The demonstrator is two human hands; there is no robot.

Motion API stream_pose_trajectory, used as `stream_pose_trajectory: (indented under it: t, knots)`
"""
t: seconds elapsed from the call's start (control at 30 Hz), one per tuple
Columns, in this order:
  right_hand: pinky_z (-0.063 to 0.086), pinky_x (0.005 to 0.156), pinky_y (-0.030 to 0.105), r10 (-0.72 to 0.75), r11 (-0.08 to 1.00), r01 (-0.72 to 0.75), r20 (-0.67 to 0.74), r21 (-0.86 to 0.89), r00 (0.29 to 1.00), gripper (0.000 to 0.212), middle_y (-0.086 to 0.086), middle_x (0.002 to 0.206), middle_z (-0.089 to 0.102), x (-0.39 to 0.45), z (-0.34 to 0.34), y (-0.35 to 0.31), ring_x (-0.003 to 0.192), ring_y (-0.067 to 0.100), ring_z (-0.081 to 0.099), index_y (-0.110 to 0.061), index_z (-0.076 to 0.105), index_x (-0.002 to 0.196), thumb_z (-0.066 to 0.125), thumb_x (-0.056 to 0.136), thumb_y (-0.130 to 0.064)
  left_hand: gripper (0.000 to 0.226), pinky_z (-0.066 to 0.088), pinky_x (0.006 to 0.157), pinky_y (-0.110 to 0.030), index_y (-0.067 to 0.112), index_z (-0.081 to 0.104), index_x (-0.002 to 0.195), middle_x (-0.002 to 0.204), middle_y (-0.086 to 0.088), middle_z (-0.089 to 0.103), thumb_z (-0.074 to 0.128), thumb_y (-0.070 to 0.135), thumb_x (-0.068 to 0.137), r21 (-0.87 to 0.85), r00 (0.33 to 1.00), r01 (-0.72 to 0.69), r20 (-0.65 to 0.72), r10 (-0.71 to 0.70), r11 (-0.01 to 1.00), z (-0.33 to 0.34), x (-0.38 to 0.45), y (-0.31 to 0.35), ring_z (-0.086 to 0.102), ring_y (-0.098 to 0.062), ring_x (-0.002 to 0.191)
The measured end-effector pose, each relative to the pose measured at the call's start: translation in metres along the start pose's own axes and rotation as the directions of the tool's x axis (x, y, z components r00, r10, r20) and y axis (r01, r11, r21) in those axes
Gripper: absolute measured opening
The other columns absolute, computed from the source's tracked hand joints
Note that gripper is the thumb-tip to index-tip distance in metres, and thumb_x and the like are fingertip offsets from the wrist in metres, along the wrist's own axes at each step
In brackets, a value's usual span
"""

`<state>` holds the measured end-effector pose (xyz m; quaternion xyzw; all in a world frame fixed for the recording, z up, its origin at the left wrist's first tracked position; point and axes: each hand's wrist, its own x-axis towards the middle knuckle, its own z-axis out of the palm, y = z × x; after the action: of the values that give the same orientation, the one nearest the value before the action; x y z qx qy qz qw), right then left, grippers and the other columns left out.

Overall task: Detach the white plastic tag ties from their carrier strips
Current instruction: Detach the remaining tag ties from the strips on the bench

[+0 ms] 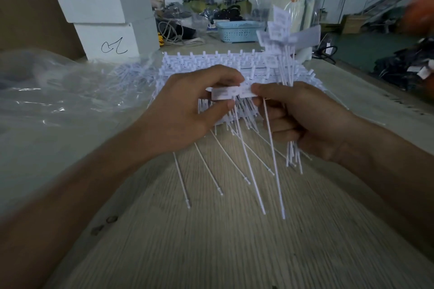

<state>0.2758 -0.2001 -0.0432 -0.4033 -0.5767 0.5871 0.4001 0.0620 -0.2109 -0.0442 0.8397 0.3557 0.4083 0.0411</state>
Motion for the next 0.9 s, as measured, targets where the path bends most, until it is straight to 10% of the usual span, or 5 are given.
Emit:
stream_pose_trajectory:
  t: [0.2,0.43,0.6,0.73,0.9]
  knots:
    - [0.012,0.044,0.025,-0.063,0.997,0.066,0.068,-0.046,0.996,0.026,0.001,0.06,0.046,0.0,0.002,0.006,0.048,0.011,0.026,-0.016,0.068,0.077,0.062,0.092,-0.036,0.02,0.052,0.077,-0.022,0.006,0.075,0.11,0.095,-0.003,0.077,0.065,0.014,0.094,0.21,0.984,-0.128,-0.097,0.151,0.969,-0.003,0.001,-0.004,0.066,-0.008,0.089]
    - [0.022,0.044,0.021,-0.285,0.946,0.286,0.028,-0.151,0.958,0.029,-0.003,0.055,0.048,-0.005,0.01,0.005,0.044,0.009,0.03,-0.012,0.059,0.076,0.054,0.103,-0.019,0.018,0.051,0.065,-0.01,0.008,0.076,0.103,0.072,0.0,0.073,0.061,0.013,0.095,0.015,0.996,-0.009,-0.088,0.011,1.0,0.003,-0.001,-0.006,0.069,-0.004,0.068]
    - [0.034,0.051,0.01,-0.525,0.639,0.421,0.034,-0.644,0.85,0.038,-0.016,0.051,0.053,-0.005,0.01,0.002,0.046,0.002,0.049,-0.022,0.048,0.066,0.054,0.103,-0.017,0.024,0.056,0.058,-0.027,0.004,0.073,0.082,0.069,-0.003,0.071,0.057,0.011,0.099,-0.137,0.993,0.096,-0.053,-0.105,0.986,0.003,0.001,-0.006,0.068,-0.012,0.055]
    - [0.023,0.041,0.022,-0.299,0.937,0.292,-0.009,-0.192,0.954,0.037,0.0,0.057,0.049,-0.003,0.011,0.004,0.042,0.01,0.031,-0.022,0.054,0.067,0.054,0.104,-0.019,0.016,0.054,0.057,-0.024,0.011,0.075,0.087,0.069,0.004,0.07,0.063,0.01,0.097,-0.096,0.992,0.05,-0.112,-0.06,0.994,0.001,0.0,-0.005,0.065,-0.009,0.055]
    - [0.023,0.041,0.02,-0.196,0.974,0.194,-0.006,-0.117,0.981,0.024,-0.005,0.054,0.035,-0.001,0.006,0.002,0.044,0.01,0.026,-0.02,0.054,0.078,0.056,0.102,-0.021,0.019,0.056,0.069,-0.026,0.0,0.075,0.108,0.089,-0.004,0.073,0.068,0.003,0.09,0.134,0.973,-0.188,-0.108,0.203,0.973,0.0,0.0,-0.003,0.062,0.003,0.071]
